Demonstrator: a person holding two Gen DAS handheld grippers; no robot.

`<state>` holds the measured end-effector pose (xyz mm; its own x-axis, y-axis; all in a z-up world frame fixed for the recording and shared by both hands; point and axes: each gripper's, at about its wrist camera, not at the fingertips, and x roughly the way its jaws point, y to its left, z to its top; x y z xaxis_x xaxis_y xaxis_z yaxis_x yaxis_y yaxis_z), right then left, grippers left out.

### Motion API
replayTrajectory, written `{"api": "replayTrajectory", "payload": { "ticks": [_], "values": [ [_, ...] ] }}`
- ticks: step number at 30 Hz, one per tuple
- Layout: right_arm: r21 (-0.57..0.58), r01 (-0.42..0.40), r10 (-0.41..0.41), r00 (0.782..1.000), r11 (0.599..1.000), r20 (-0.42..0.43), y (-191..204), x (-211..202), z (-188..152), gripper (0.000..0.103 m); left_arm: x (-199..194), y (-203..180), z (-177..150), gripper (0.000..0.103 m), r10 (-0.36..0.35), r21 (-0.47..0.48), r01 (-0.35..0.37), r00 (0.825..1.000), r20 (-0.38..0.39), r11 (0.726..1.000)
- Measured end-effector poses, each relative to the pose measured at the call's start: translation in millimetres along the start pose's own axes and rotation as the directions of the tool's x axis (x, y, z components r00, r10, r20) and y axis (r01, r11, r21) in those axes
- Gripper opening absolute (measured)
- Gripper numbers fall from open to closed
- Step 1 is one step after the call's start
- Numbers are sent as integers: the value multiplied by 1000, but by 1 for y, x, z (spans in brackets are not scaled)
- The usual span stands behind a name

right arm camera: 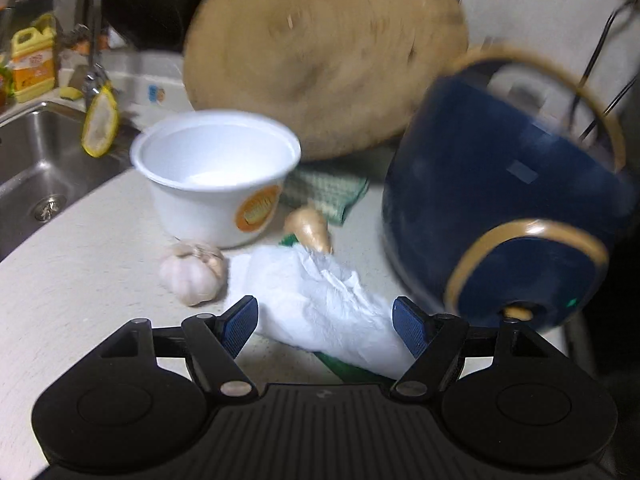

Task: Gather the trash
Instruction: 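Move the right gripper toward the ginger root while the left gripper approaches the yellow scrubber pad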

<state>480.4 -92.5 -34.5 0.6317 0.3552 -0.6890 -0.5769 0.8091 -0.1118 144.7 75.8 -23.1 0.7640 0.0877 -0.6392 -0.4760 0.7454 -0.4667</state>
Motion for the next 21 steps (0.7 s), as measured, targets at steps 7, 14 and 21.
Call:
{"api": "replayTrajectory", "payload": {
  "ticks": [7,14,21],
  "values": [
    [123,-137,141,990,983,-25,8,-12,-20,13,6,6,5,22,24,-3,-24,999,-23,1000],
    [151,-325,321,946,934,49,56,-79,-53,7,19,0,7,22,-40,78,47,995,-95,996],
    [205,-410,397,912,889,104,97,-114,-68,9,21,-2,12,22,-104,151,124,986,-133,981]
  ]
}}
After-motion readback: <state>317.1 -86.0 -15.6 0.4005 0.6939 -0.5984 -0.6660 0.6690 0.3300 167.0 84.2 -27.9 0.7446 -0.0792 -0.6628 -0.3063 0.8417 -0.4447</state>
